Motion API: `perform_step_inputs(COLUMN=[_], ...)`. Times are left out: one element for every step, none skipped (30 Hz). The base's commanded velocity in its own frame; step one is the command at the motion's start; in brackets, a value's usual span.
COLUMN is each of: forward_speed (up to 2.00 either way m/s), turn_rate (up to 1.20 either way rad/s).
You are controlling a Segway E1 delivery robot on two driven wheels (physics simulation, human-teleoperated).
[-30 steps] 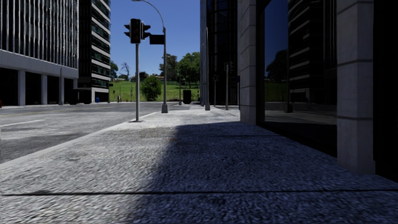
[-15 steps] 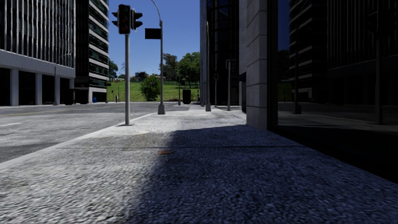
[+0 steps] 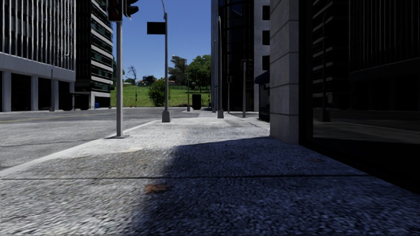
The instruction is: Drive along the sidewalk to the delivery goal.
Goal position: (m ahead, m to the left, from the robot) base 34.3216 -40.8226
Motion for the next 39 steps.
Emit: perform_step_inputs(forward_speed=[2.0, 2.0, 2.0, 2.0, 2.0, 2.0, 2.0, 2.0, 2.0, 2.0, 2.0, 2.0, 2.0, 2.0, 2.0, 2.0, 2.0, 2.0, 2.0, 2.0, 2.0, 2.0, 2.0, 2.0, 2.0, 2.0, 2.0, 2.0, 2.0, 2.0, 2.0, 2.0, 2.0, 2.0, 2.0, 2.0, 2.0, 2.0, 2.0], turn_rate=[0.0, 0.0, 0.0, 0.0, 0.0, 0.0, 0.0, 0.0, 0.0, 0.0, 0.0, 0.0, 0.0, 0.0, 0.0, 0.0, 0.0, 0.0, 0.0, 0.0, 0.0, 0.0, 0.0, 0.0, 0.0, 0.0, 0.0, 0.0, 0.0, 0.0, 0.0, 0.0, 0.0, 0.0, 0.0, 0.0, 0.0, 0.0, 0.0])
